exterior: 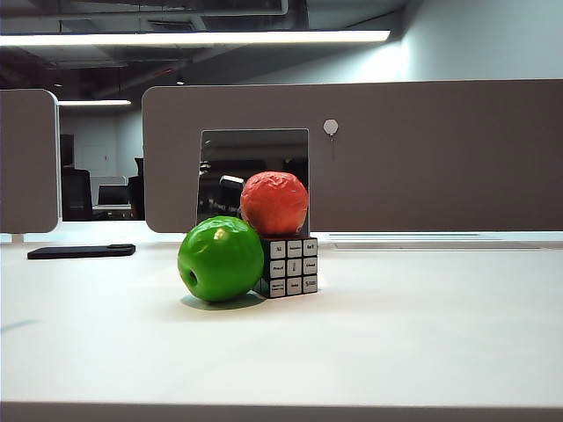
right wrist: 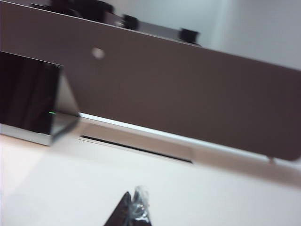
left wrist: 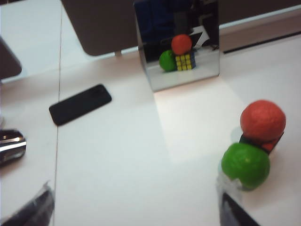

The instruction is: Move all the fruits on the tabletop near the face of the Rubik's cube that has the color most similar to each fruit.

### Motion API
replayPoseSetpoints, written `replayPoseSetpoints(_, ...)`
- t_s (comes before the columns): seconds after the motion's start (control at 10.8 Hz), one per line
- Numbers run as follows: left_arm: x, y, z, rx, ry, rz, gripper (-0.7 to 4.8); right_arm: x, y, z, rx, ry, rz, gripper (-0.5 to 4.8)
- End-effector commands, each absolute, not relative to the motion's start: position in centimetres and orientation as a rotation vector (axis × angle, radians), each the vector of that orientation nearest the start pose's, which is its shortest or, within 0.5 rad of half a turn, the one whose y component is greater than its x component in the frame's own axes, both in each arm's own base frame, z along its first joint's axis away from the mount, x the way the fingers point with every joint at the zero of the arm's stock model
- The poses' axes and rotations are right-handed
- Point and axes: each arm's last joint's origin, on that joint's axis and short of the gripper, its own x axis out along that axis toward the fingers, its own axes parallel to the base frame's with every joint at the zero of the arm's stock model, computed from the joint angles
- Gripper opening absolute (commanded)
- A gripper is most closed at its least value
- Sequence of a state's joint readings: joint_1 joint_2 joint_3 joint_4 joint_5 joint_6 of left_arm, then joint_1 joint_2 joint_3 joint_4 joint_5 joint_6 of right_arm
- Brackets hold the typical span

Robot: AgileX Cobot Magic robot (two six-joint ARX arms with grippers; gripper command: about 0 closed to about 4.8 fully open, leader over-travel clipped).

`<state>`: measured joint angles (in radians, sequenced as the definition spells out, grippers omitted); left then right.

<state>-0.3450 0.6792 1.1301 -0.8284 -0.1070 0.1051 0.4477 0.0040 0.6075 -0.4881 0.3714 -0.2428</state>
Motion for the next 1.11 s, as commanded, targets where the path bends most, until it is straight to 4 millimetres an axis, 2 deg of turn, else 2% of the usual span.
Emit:
replayPoseSetpoints(0.09,4.7,-1.4,35.2,0.087,0.262,-0.235,4.79,2.3,0.2,30.4,-0.216,-0.157,0.143,-0.01)
replayPoseSetpoints(0.18,2.5,-0.5,32.9,0.073,0.199,-0.228,4.79,2.4,0.2,30.2,-0.207,-0.140,0.145,-0.01)
replayPoseSetpoints(0.28,1.9,-0.3,29.6,0.056,0.198,-0.228,4.79,2.5,0.3,29.3,-0.134,-0.051,0.162,-0.01)
replayPoseSetpoints(0.37,2.1,-0.4,28.7,0.043,0.169,-0.233,4.79,2.9,0.8,28.1,-0.130,0.008,0.268,-0.01)
replayPoseSetpoints(0.55,2.1,-0.4,28.7,0.032,0.160,-0.232,4.79,3.7,1.4,26.6,-0.145,0.058,0.324,-0.01)
replayPoseSetpoints(0.65,2.0,-0.5,28.7,0.014,0.162,-0.277,4.29,4.5,1.7,25.8,-0.136,0.032,0.318,-0.01)
replayPoseSetpoints(0.74,2.0,-0.6,28.8,0.009,0.157,-0.287,4.29,4.7,1.8,25.9,-0.117,0.007,0.302,-0.01)
replayPoseSetpoints(0.83,2.5,-0.8,29.8,-0.190,0.053,-0.304,4.28,5.7,2.2,26.0,-0.007,-0.173,0.255,-0.01)
replayPoseSetpoints(1.11,3.3,-1.1,29.2,-0.196,0.018,-0.306,4.20,6.7,2.5,24.4,-0.020,-0.179,0.227,-0.01)
